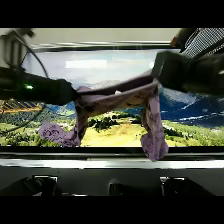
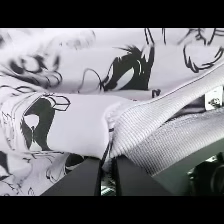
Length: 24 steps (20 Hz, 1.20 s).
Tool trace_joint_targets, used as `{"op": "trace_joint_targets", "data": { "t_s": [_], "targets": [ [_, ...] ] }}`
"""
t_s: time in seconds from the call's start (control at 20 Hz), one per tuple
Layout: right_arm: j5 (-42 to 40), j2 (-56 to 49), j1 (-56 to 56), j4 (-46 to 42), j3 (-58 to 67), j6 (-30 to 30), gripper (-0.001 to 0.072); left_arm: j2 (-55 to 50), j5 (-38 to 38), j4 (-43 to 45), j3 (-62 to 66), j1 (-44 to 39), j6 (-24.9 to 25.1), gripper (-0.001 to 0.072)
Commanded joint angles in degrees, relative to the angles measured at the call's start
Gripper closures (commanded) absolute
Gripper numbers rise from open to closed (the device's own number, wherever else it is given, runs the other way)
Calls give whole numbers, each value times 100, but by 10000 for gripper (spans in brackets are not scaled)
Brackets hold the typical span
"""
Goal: Fold the clothes and pants, and hang the long-sleeved shirts on hangers.
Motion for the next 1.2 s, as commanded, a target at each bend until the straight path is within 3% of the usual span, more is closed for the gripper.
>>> {"op": "trace_joint_targets", "data": {
  "t_s": [0.0, 0.15, 0.3, 0.4, 0.5, 0.7, 0.8, 1.0, 1.1, 1.15],
  "targets": [
    [-317, -48, 2, 160, 319, 70, 663, 52, -457, 20, 544, 4, -26, 681],
    [581, -234, 4, 144, 136, -459, 663, 4, -1082, 511, 411, 4, -232, 681],
    [1220, -223, 144, 103, -815, -776, 664, 11, -1086, 684, -225, 4, -229, 681],
    [922, 2, 444, 76, -1812, -573, 663, 20, -1058, 682, -964, 4, -229, 681],
    [385, 328, 627, 20, -2916, 61, 663, 33, -822, 682, -1757, 4, -232, 681],
    [-514, 778, 621, -332, -4815, 1690, 663, -39, 509, 555, -2887, 4, -238, 681],
    [-1034, 706, 621, -352, -5134, 2197, 663, -267, 1047, 463, -3110, 2, -227, 680],
    [-1829, 413, 332, -190, -5136, 2522, 663, -789, 1410, 422, -3112, 4, -210, 679],
    [-1971, 378, -109, 170, -5136, 2352, 663, -881, 1488, 422, -3112, 24, -216, 674],
    [-2000, 382, -291, 382, -5106, 2144, 663, -876, 1554, 420, -3110, 35, -234, 631]
  ]
}}
